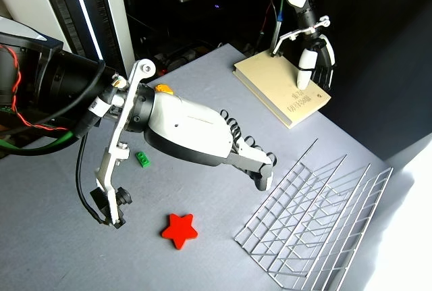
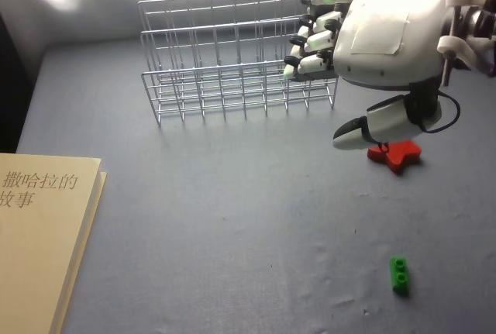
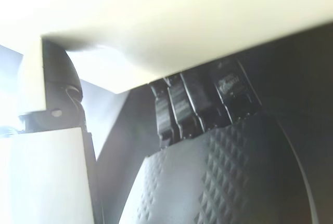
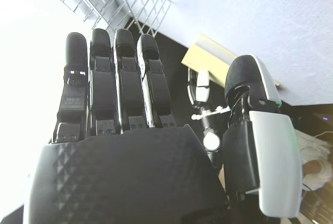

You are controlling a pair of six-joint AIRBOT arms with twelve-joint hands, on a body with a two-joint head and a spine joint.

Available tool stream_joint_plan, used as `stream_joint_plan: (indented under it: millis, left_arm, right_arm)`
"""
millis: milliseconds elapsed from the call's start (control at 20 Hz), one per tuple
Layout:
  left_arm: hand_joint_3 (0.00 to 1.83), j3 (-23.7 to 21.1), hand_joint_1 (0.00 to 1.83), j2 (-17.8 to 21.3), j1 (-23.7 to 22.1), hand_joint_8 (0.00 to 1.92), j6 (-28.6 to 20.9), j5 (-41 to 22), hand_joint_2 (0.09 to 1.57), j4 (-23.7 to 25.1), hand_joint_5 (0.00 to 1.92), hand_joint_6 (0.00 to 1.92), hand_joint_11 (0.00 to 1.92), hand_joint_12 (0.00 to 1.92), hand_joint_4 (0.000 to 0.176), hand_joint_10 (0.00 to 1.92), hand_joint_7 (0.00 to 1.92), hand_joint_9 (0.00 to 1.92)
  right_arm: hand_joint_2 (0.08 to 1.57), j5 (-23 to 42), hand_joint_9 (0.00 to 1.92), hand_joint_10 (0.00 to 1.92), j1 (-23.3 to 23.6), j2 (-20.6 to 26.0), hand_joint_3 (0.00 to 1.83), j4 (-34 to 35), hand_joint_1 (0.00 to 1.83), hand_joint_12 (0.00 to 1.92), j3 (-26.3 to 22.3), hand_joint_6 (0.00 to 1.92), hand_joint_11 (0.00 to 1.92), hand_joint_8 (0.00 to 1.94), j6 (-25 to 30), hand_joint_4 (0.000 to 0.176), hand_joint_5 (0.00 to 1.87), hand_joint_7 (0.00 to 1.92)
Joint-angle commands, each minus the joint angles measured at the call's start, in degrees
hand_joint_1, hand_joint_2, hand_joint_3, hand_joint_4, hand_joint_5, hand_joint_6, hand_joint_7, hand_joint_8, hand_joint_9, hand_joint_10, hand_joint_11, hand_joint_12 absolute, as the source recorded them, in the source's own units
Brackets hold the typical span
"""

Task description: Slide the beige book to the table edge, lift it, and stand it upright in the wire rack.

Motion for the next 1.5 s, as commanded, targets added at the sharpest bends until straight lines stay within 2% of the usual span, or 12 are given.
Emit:
stream_joint_plan:
  millis: [0, 150, 400, 500, 600, 750, 1000, 1050, 1100, 1200, 1300, 1450]
  left_arm:
    - [0.00, 0.4, 1.48, 0.5, 0.1, 1.24, 1.0, 4.6, 1.19, 1.1, 0.73, 1.21, 0.67, 1.68, 0.000, 1.27, 0.71, 0.80]
    - [0.00, 0.3, 1.48, 0.9, -0.2, 1.27, 1.0, 4.6, 1.21, 1.1, 0.70, 1.25, 0.70, 1.68, 0.000, 1.34, 0.67, 0.74]
    - [0.00, -0.2, 1.48, 2.4, -2.3, 1.27, 1.0, 4.6, 1.21, 2.0, 0.70, 1.25, 0.69, 1.69, 0.000, 1.34, 0.66, 0.76]
    - [0.00, -0.4, 1.47, 3.2, -3.7, 1.32, 0.8, 4.8, 1.22, 3.3, 0.67, 1.29, 0.71, 1.67, 0.000, 1.37, 0.61, 0.73]
    - [0.00, -0.9, 1.47, 4.0, -4.9, 1.33, 0.4, 5.8, 1.22, 5.1, 0.67, 1.32, 0.70, 1.69, 0.000, 1.38, 0.58, 0.72]
    - [0.00, -1.9, 1.48, 5.7, -7.2, 1.32, 0.4, 8.4, 1.21, 6.3, 0.68, 1.30, 0.76, 1.61, 0.000, 1.35, 0.61, 0.73]
    - [0.00, -2.8, 1.47, 7.2, -11.1, 1.37, 0.4, 12.6, 1.24, 6.8, 0.66, 1.36, 0.71, 1.67, 0.000, 1.42, 0.54, 0.67]
    - [0.00, -3.2, 1.47, 7.6, -11.4, 1.36, -1.1, 13.4, 1.23, 8.4, 0.66, 1.34, 0.73, 1.64, 0.000, 1.40, 0.57, 0.70]
    - [0.00, -3.7, 1.47, 8.1, -11.3, 1.37, -6.3, 14.7, 1.23, 13.1, 0.65, 1.35, 0.74, 1.63, 0.000, 1.43, 0.55, 0.68]
    - [0.00, -4.8, 1.47, 9.0, -11.4, 1.35, -9.2, 16.9, 1.22, 16.9, 0.67, 1.30, 0.75, 1.63, 0.000, 1.41, 0.59, 0.69]
    - [0.00, -5.3, 1.47, 9.5, -11.5, 1.37, -9.7, 17.6, 1.23, 16.6, 0.67, 1.31, 0.72, 1.65, 0.000, 1.41, 0.57, 0.69]
    - [0.00, -5.3, 1.47, 9.4, -14.6, 1.34, -9.7, 21.4, 1.22, 14.1, 0.70, 1.27, 0.74, 1.63, 0.000, 1.39, 0.59, 0.69]
  right_arm:
    - [1.12, -3.1, 0.40, 0.01, 1.2, 0.4, 0.00, 0.3, 0.27, 0.99, 0.0, 0.01, 0.00, 0.00, -1.3, 0.000, 0.42, 0.41]
    - [1.12, -4.7, 0.42, 0.01, 1.3, 0.4, 0.00, 0.3, 0.24, 1.00, 0.0, 0.01, 0.02, 0.01, -2.3, 0.000, 0.43, 0.43]
    - [1.12, -6.5, 0.39, 0.00, 0.9, 0.6, 0.00, 0.3, 0.25, 0.99, 0.4, 0.00, 0.00, 0.00, -2.1, 0.000, 0.41, 0.41]
    - [1.13, -5.7, 0.39, 0.00, 0.9, 0.4, 0.01, 0.3, 0.22, 1.00, 3.1, 0.00, 0.00, 0.00, 0.6, 0.000, 0.41, 0.40]
    - [1.13, -4.5, 0.40, 0.00, 1.0, 0.3, 0.00, 0.3, 0.26, 1.01, 4.3, 0.01, 0.00, 0.01, 2.3, 0.000, 0.42, 0.41]
    - [1.13, -4.4, 0.40, 0.00, 1.5, 0.4, 0.00, 0.3, 0.25, 1.01, 4.2, 0.01, 0.00, 0.00, 0.9, 0.000, 0.43, 0.42]
    - [1.13, -6.3, 0.39, 0.00, 0.8, 0.3, 0.00, 0.3, 0.26, 1.01, 4.2, 0.01, 0.00, 0.00, -1.6, 0.000, 0.41, 0.41]
    - [1.12, -6.3, 0.40, 0.01, 0.9, 0.3, 0.00, 0.3, 0.28, 1.02, 4.2, 0.01, 0.01, 0.01, -1.6, 0.000, 0.42, 0.42]
    - [1.13, -6.2, 0.40, 0.00, 1.0, 0.3, 0.00, 0.3, 0.26, 1.02, 4.2, 0.01, 0.01, 0.00, -1.5, 0.000, 0.42, 0.41]
    - [1.13, -6.2, 0.40, 0.00, 1.5, 0.3, 0.00, 0.3, 0.24, 1.03, 4.2, 0.00, 0.00, 0.00, -1.4, 0.000, 0.41, 0.41]
    - [1.13, -5.9, 0.40, 0.00, 1.9, 0.6, 0.00, 0.3, 0.25, 1.03, 4.2, 0.00, 0.01, 0.00, -1.4, 0.000, 0.41, 0.40]
    - [1.14, -5.1, 0.40, 0.01, 2.6, 1.0, 0.00, 0.3, 0.23, 1.03, 4.2, 0.00, 0.01, 0.01, -1.1, 0.000, 0.39, 0.40]
